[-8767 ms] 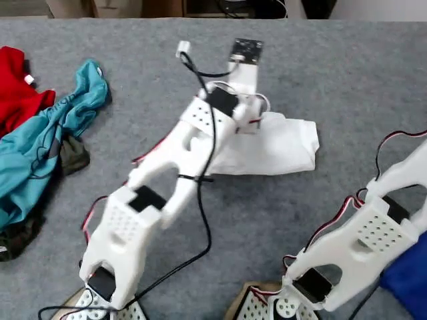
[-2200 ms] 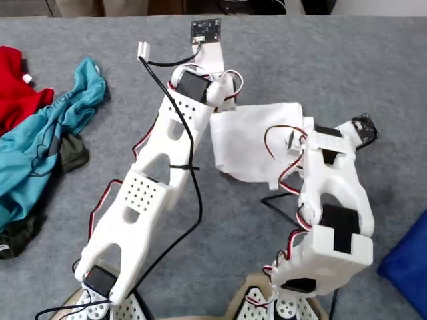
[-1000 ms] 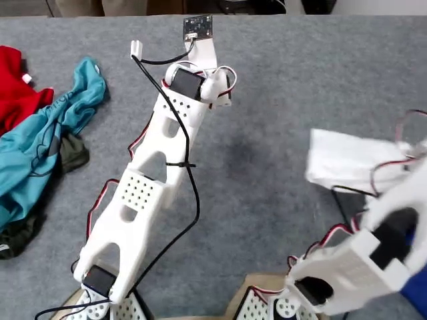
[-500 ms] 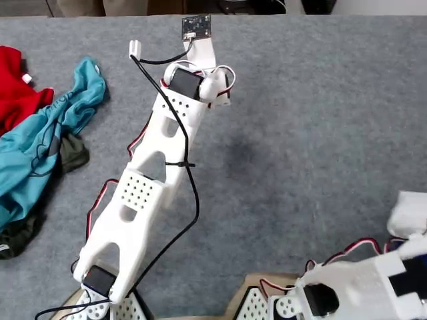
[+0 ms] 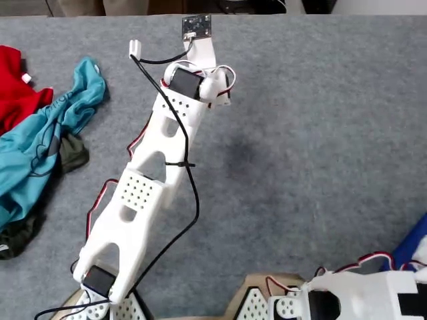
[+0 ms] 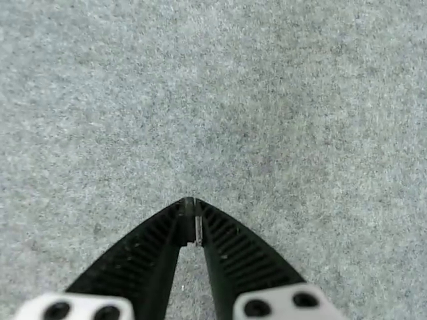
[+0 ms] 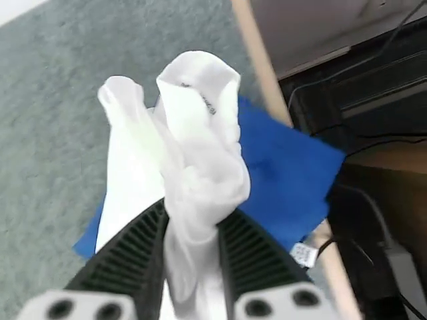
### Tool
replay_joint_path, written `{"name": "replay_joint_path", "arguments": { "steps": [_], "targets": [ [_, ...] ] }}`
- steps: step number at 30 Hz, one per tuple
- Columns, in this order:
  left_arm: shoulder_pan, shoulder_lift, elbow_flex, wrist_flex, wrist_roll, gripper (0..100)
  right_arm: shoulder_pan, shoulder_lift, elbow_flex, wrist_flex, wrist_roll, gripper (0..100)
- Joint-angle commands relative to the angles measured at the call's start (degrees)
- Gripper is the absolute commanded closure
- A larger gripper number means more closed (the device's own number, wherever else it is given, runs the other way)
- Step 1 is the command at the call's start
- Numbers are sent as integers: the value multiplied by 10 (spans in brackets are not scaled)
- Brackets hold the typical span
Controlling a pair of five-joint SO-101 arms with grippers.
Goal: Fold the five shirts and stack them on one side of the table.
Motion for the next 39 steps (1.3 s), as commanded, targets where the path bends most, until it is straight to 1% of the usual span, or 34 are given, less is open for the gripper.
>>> {"name": "replay_joint_path", "arguments": {
  "steps": [1, 3, 5, 12, 15, 22, 25, 27, 29, 32, 34, 36, 39],
  "targets": [
    [-4, -11, -29, -6, -4, 978, 15, 4, -7, -11, 33, 990],
    [-4, -11, -29, -6, -4, 978, 20, 15, -5, -5, 73, 988],
    [-4, -12, -29, -5, -4, 978, 24, 22, -7, 11, 106, 957],
    [-1, -12, -29, 4, -4, 978, 53, 7, -10, 63, 113, 701],
    [-2, -13, -29, 5, -4, 978, 56, -19, -10, 84, 115, 637],
    [-16, -19, -29, 8, -4, 978, 43, -81, -9, 99, 112, 631],
    [-29, -43, -29, 36, -4, 978, 19, -112, -8, 110, 112, 631],
    [-29, -60, -29, 62, -4, 978, -27, -132, -5, 143, 119, 631],
    [-33, -79, -29, 84, -7, 978, -91, -148, 0, 171, 153, 631],
    [-46, -102, -18, 92, -50, 979, -182, -178, 31, 166, 165, 671],
    [-60, -119, 2, 92, -68, 979, -265, -192, 51, 165, 169, 742],
    [-76, -137, 40, 92, -71, 979, -349, -197, 73, 152, 166, 843],
    [-99, -163, 113, 92, -72, 980, -469, -191, 121, 88, 168, 998]
  ]
}}
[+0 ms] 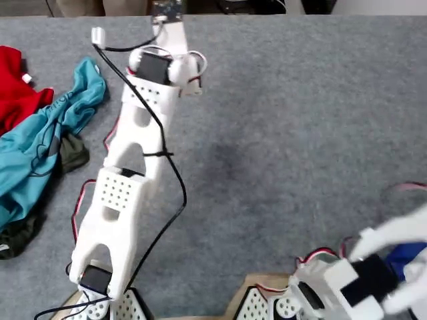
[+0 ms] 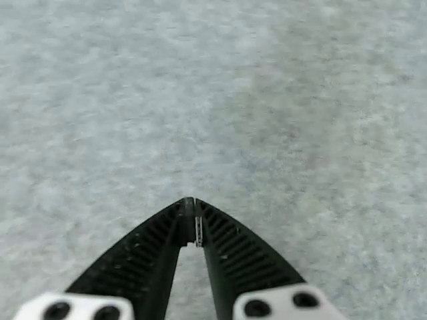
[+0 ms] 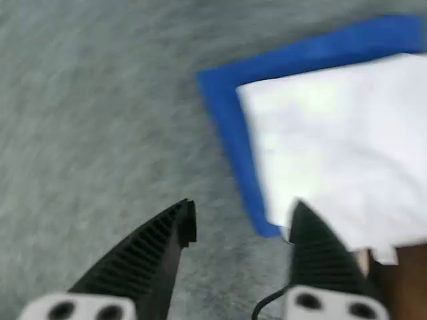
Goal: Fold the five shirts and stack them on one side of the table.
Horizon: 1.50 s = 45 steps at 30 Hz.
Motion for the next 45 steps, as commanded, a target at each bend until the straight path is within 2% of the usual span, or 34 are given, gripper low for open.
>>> {"name": "replay_joint_path", "arguments": {
  "steps": [1, 4, 8, 13, 17, 21, 25, 29, 36, 40, 45],
  "targets": [
    [-30, -60, 75, 7, -5, 980, -153, -16, 53, -81, 4, 988],
    [-55, -86, 156, 7, -6, 981, -248, -7, 103, -144, 3, 965],
    [-94, -158, 225, 7, -8, 981, -347, -36, 121, -154, 8, 993],
    [-124, -304, 312, 7, -72, 981, -418, -124, 136, -154, 69, 993],
    [-187, -428, 400, 7, -105, 981, -462, -201, 204, -157, 120, 993],
    [-278, -531, 506, 7, -128, 981, -480, -271, 326, -184, 142, 993],
    [-342, -625, 636, 5, -171, 981, -477, -362, 491, -265, 144, 993],
    [-372, -720, 767, -16, -189, 981, -479, -476, 682, -363, 144, 993],
    [-394, -911, 1005, -145, -189, 981, -476, -711, 983, -511, 144, 992],
    [-391, -1000, 1113, -219, -185, 981, -475, -858, 1068, -507, 144, 992],
    [-396, -1090, 1240, -316, -185, 981, -470, -1036, 1116, -423, 143, 992]
  ]
}}
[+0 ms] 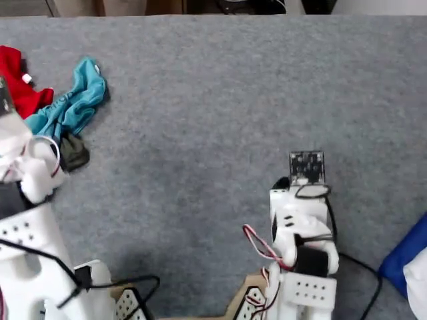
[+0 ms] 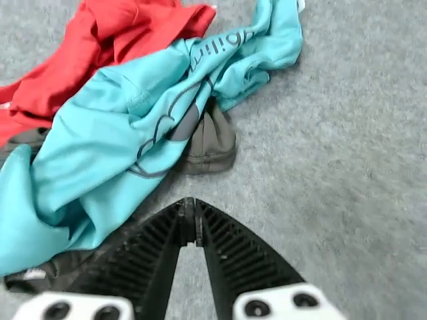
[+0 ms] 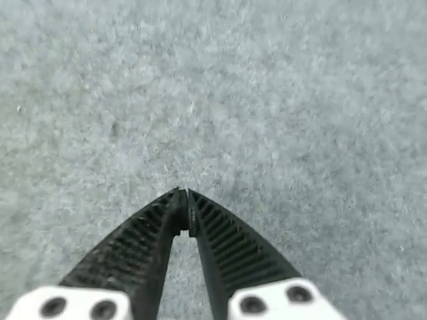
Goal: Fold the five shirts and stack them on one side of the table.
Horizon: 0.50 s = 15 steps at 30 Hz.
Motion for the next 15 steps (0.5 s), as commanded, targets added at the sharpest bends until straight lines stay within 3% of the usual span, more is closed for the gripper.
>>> {"name": "replay_joint_path", "arguments": {
  "steps": [1, 7, 12, 15],
  "targets": [
    [-7, -66, 69, -58, -1, 981, 1, -108, 6, 64, 1, 992],
    [-6, -124, 118, -63, 0, 981, 7, -59, 13, 95, -1, 992],
    [-6, -131, 141, -62, 0, 981, 6, -53, 13, 209, 2, 991],
    [-6, -129, 148, -62, -4, 981, 6, -59, 13, 214, 2, 992]
  ]
}}
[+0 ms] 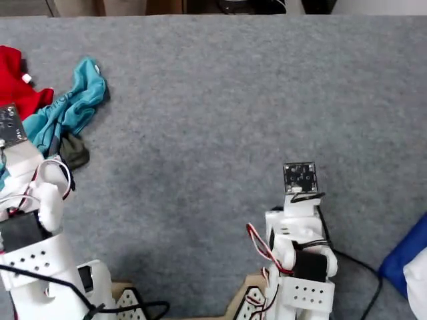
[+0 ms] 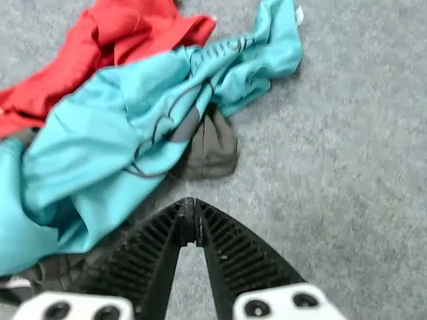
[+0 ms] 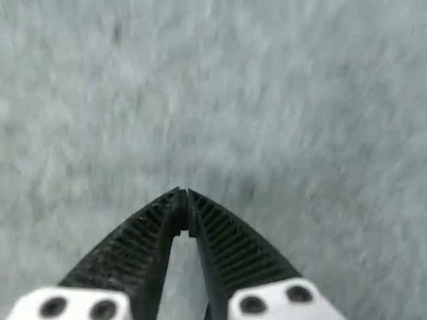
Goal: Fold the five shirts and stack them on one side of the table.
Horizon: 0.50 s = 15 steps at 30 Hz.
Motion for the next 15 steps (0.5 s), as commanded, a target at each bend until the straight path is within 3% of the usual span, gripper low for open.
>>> {"name": "replay_joint_path", "arguments": {
  "steps": [1, 15],
  "targets": [
    [-6, -7, 4, -8, -3, 981, 5, -29, 0, 19, 2, 992],
    [-6, -5, 4, 36, -4, 981, 4, -29, 0, 20, 2, 992]
  ]
}}
